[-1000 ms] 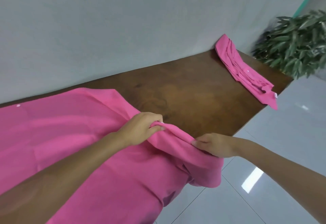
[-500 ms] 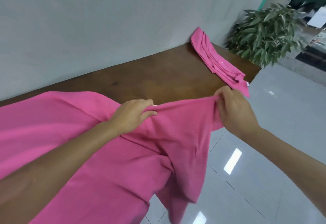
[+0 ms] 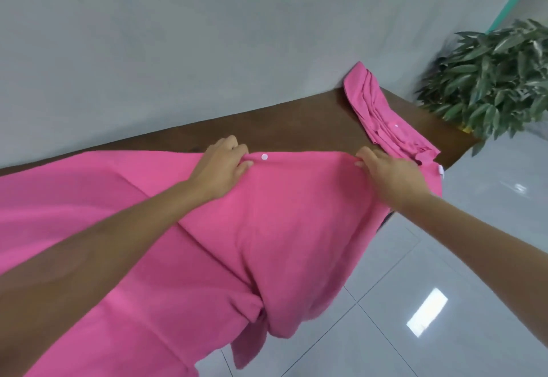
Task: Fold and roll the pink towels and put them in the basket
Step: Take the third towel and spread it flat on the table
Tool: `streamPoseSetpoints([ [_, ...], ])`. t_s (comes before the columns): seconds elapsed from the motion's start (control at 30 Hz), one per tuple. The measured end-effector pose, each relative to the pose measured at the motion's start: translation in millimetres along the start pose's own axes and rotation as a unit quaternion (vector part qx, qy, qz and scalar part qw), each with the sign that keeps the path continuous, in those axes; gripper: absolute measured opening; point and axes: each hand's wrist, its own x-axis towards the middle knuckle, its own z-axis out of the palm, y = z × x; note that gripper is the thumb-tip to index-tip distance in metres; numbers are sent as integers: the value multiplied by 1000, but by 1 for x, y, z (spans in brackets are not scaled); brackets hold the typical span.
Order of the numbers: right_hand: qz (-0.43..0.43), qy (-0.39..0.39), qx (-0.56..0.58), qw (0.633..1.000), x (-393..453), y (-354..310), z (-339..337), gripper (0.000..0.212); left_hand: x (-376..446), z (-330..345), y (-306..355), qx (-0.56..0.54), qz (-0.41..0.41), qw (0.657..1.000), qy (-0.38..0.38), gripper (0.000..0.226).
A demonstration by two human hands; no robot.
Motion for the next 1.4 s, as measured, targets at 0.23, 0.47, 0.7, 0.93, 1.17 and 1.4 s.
streamPoseSetpoints([
  [0.23,-12,13,-70,997,81,63,49,25,52,40,38,107,-108,988,2,44],
  [0.47,57,-152,-16,987,22,27,131,40,-2,105,52,50,-117,984,-122,84],
  [0.7,200,-334,137,911,-22,33,172,78,-15,115,27,57,-195,944,-258,105],
  [0.93,183,-270,122,937,-18,42,204,76,-9,110,-1,125,-281,907,-288,107],
  [1.17,139,-255,101,951,42,80,241,75,31,130,-32,126,-330,892,-282,92],
  [1.4,122,-272,96,950,117,114,278,71,92,164,-68,138,-338,900,-239,91],
])
